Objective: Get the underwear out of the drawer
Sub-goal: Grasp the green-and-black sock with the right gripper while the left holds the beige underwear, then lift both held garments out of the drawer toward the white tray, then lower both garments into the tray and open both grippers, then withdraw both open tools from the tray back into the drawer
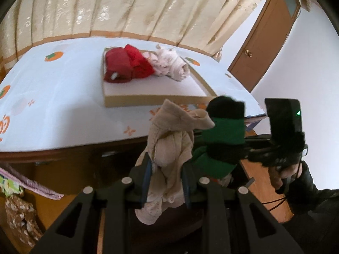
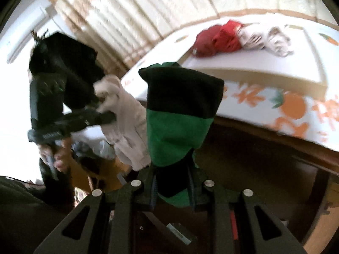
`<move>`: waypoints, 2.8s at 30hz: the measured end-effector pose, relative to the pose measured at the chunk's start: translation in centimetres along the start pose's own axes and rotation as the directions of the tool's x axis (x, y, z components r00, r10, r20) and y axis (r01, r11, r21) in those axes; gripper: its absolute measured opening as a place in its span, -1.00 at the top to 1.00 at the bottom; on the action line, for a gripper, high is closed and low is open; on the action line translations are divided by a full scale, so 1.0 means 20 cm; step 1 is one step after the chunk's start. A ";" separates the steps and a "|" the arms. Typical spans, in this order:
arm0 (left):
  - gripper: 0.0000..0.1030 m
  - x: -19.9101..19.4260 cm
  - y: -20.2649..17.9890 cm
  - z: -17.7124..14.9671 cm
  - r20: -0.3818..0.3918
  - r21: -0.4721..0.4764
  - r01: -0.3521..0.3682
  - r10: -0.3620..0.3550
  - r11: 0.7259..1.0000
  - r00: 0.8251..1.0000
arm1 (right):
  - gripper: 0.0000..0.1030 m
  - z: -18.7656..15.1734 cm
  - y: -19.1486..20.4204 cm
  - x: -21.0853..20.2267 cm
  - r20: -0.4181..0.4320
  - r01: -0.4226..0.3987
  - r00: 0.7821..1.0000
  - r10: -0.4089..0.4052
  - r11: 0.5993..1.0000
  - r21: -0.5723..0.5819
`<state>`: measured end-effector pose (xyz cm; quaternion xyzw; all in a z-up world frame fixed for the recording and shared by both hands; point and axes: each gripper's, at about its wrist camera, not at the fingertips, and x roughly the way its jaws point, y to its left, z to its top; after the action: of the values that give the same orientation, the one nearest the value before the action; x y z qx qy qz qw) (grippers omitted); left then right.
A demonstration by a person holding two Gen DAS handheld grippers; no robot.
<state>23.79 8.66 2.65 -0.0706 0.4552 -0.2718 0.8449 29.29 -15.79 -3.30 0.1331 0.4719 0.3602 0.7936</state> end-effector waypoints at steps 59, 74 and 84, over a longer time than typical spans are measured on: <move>0.02 1.23 0.12 1.29 0.050 -0.037 -0.311 0.312 0.950 0.949 | 0.41 1.03 -1.06 0.04 0.033 0.403 0.903 -0.428 0.872 0.277; -0.93 0.69 -0.12 1.14 0.187 0.051 -0.343 0.329 0.938 0.926 | -0.07 0.89 -0.57 -0.35 0.275 0.325 0.888 -0.367 0.927 0.189; -0.94 0.48 -0.21 0.76 0.131 0.082 -0.267 0.255 0.960 0.958 | -0.07 0.51 -0.30 -0.53 0.240 0.298 0.912 -0.332 0.940 0.166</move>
<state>38.51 -1.75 5.91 0.0159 0.3955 -0.1756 0.9014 37.53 -26.19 5.65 0.1519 0.3988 0.1758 0.8871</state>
